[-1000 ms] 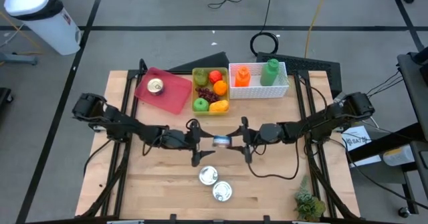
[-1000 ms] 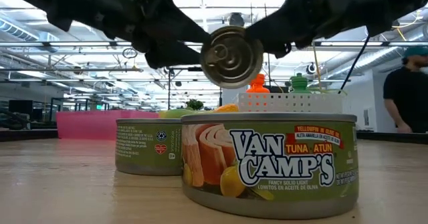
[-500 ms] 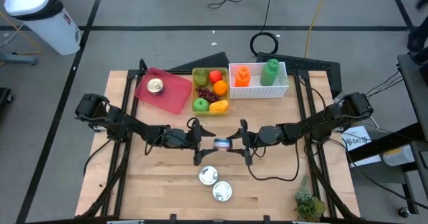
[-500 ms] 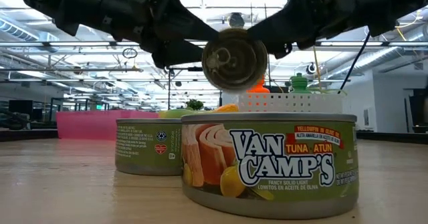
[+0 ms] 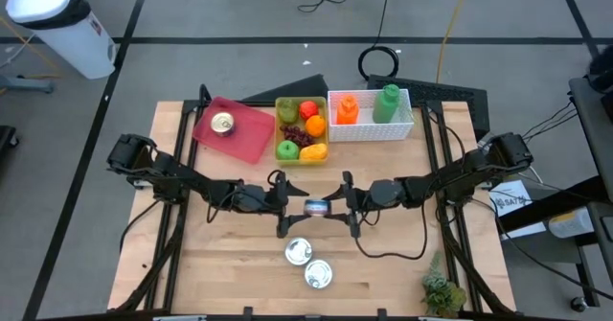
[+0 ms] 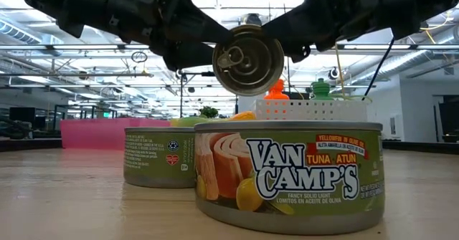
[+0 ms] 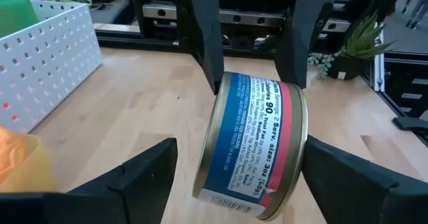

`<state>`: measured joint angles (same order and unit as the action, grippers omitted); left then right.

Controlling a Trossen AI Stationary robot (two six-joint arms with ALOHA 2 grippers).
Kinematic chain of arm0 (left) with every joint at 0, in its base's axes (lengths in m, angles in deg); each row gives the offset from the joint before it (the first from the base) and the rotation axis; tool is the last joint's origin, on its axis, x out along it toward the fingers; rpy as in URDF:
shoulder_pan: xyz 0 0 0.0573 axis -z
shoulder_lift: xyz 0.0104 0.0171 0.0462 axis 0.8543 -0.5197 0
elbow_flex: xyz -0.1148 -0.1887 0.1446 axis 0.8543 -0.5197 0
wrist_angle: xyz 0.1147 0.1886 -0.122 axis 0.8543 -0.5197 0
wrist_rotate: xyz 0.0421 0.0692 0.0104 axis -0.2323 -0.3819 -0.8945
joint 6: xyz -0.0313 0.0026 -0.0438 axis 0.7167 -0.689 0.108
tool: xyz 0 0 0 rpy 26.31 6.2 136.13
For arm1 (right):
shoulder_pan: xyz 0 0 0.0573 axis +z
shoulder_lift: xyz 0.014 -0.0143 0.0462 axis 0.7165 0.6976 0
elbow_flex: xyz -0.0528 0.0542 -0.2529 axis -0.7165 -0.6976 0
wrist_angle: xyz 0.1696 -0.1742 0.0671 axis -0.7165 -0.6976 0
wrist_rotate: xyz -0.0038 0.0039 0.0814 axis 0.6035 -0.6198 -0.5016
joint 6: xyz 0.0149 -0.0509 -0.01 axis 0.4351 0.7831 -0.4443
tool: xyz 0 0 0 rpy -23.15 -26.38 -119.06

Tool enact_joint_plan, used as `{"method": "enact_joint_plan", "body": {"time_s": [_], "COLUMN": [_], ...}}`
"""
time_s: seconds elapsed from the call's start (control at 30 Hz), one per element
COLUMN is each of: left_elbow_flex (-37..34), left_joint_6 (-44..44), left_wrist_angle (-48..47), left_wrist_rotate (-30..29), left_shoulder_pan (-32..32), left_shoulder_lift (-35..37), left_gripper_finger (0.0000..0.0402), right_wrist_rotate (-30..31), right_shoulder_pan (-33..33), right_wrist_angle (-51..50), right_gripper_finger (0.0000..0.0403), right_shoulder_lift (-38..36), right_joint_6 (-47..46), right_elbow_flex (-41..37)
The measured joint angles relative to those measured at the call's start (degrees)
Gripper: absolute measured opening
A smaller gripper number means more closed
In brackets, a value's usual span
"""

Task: Pick & Place Food Item
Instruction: Put the blue and pink tuna can into the red bin

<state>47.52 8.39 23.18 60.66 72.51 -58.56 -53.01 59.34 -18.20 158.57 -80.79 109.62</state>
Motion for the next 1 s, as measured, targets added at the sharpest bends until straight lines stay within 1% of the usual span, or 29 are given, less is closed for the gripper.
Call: {"method": "enact_joint_plan", "body": {"time_s": [0.27,0.43,0.53,0.63,0.67,0.77,0.83,0.9,1.0], "left_elbow_flex": [0.00,0.00,0.00,-0.07,-0.10,-0.13,-0.13,-0.01,-0.02], "left_joint_6": [-0.39,-1.71,-1.69,-2.79,-2.99,-2.29,-2.19,-0.71,3.08], "left_wrist_angle": [0.40,1.11,1.62,2.35,2.72,3.31,1.81,-1.13,-10.39], "left_wrist_rotate": [0.78,0.81,1.17,0.94,0.44,-0.47,-2.37,-4.77,-9.05], "left_shoulder_pan": [-0.04,-0.02,0.00,0.03,0.10,0.26,0.64,0.92,0.83], "left_shoulder_lift": [0.00,0.00,0.00,0.00,0.00,0.13,2.25,6.04,14.18], "left_gripper_finger": [0.0303,0.0291,0.0264,0.0213,0.0206,0.0207,0.0207,0.0205,0.0205], "right_wrist_rotate": [-0.23,-0.17,-0.15,-0.10,-0.15,0.02,1.17,3.05,3.93], "right_shoulder_pan": [0.17,0.38,0.38,0.36,0.36,0.36,0.12,-0.10,-0.04], "right_wrist_angle": [3.07,3.30,3.51,3.51,3.45,3.44,3.50,2.49,-0.57], "right_gripper_finger": [0.0195,0.0195,0.0195,0.0195,0.0195,0.0195,0.0197,0.0222,0.0282], "right_shoulder_lift": [0.00,0.00,0.00,-0.03,-0.07,-0.07,-0.15,-1.19,-2.82], "right_joint_6": [-0.20,-0.22,-0.20,-1.54,-2.26,-3.03,-2.89,-1.63,-0.96], "right_elbow_flex": [0.00,0.00,0.00,0.00,0.00,0.00,0.03,0.25,0.09]}}
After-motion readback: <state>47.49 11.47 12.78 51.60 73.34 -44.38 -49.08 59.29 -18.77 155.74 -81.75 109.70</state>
